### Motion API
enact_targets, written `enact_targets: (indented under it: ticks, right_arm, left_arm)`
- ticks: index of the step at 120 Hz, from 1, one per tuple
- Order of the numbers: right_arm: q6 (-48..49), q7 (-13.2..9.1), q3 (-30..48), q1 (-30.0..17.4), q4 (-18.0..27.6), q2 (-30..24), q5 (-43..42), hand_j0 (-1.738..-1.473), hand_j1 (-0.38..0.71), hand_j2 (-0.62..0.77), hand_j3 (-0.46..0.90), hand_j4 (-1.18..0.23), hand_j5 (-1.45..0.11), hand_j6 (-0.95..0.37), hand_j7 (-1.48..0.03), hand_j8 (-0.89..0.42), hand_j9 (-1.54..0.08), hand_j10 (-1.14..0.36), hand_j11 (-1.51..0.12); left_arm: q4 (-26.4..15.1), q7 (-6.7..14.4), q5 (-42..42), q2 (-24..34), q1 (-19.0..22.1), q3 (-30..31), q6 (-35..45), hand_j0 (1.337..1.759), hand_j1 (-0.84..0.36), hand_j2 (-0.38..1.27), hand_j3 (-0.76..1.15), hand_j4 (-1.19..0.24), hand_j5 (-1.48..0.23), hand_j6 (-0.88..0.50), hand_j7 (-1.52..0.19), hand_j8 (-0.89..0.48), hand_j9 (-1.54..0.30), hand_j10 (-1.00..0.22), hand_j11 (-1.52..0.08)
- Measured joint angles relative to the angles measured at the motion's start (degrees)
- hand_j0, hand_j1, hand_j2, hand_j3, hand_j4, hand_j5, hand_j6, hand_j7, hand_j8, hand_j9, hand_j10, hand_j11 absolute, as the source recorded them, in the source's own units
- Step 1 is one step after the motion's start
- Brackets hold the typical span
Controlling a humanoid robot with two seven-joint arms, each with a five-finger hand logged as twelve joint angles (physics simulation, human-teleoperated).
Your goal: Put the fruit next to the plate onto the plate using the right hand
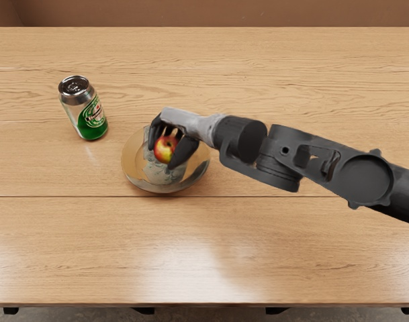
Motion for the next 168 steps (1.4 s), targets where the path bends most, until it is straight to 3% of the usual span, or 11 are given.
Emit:
enact_targets:
  ticks: [34, 53, 78, 99, 123, 137, 153, 168]
  right_arm:
    - [0.0, 0.0, -4.7, 1.1, -7.7, 7.6, -7.4, -1.646, 0.22, 0.05, 0.0, -0.74, -1.01, -0.5, -0.98, -0.42, -1.02, -0.66, -1.05]
    - [0.0, 0.0, -5.6, 1.8, -9.5, 9.2, -8.1, -1.646, 0.23, 0.06, 0.0, -0.73, -0.96, -0.5, -0.95, -0.43, -0.99, -0.66, -1.02]
    - [-0.3, 0.0, -5.3, 2.0, -10.0, 9.6, -7.9, -1.653, 0.2, 0.0, 0.0, -0.57, -0.74, -0.52, -0.74, -0.46, -0.75, -0.7, -0.77]
    - [0.2, 0.0, -4.8, 2.3, -9.5, 9.0, -6.7, -1.656, 0.13, -0.04, 0.0, -0.45, -0.58, -0.43, -0.58, -0.39, -0.59, -0.53, -0.6]
    - [2.7, 0.0, -0.6, 2.7, -4.6, 2.7, 2.2, -1.657, 0.07, -0.05, 0.0, -0.37, -0.48, -0.36, -0.47, -0.35, -0.48, -0.4, -0.48]
    - [5.1, 0.0, 4.1, 2.4, -1.6, -2.0, 11.4, -1.658, -0.05, -0.04, 0.0, -0.26, -0.33, -0.25, -0.33, -0.25, -0.33, -0.27, -0.34]
    - [14.4, 0.0, 12.2, -0.4, -0.3, -8.4, 25.6, -1.658, -0.17, -0.03, 0.0, -0.16, -0.2, -0.15, -0.2, -0.15, -0.2, -0.17, -0.2]
    - [26.6, 0.0, 18.1, -3.9, -2.8, -14.9, 42.5, -1.658, -0.23, -0.02, 0.0, -0.1, -0.13, -0.1, -0.13, -0.1, -0.13, -0.11, -0.13]
  left_arm:
    - [0.0, 0.0, 0.0, 0.0, 0.0, 0.0, 0.0, 1.658, 0.06, 0.05, 0.0, -0.24, -0.32, -0.24, -0.32, -0.24, -0.32, -0.24, -0.32]
    - [0.0, 0.0, 0.0, 0.0, 0.0, 0.0, 0.0, 1.658, 0.06, 0.05, 0.0, -0.24, -0.32, -0.24, -0.32, -0.24, -0.32, -0.24, -0.32]
    - [0.0, 0.0, 0.0, 0.0, 0.0, 0.0, 0.0, 1.658, 0.06, 0.05, 0.0, -0.24, -0.32, -0.24, -0.32, -0.24, -0.32, -0.24, -0.32]
    - [0.0, 0.0, 0.0, 0.0, 0.0, 0.0, 0.0, 1.658, 0.06, 0.05, 0.0, -0.24, -0.32, -0.24, -0.32, -0.24, -0.32, -0.24, -0.32]
    - [0.0, 0.0, 0.0, 0.0, 0.0, 0.0, 0.0, 1.658, 0.06, 0.05, 0.0, -0.24, -0.32, -0.24, -0.32, -0.24, -0.32, -0.24, -0.32]
    - [0.0, 0.0, 0.0, 0.0, 0.0, 0.0, 0.0, 1.658, 0.06, 0.05, 0.0, -0.24, -0.32, -0.24, -0.32, -0.24, -0.32, -0.24, -0.32]
    - [0.0, 0.0, 0.0, 0.0, 0.0, 0.0, 0.0, 1.658, 0.06, 0.05, 0.0, -0.24, -0.32, -0.24, -0.32, -0.24, -0.32, -0.24, -0.32]
    - [0.0, 0.0, 0.0, 0.0, 0.0, 0.0, 0.0, 1.658, 0.06, 0.05, 0.0, -0.24, -0.32, -0.24, -0.32, -0.24, -0.32, -0.24, -0.32]
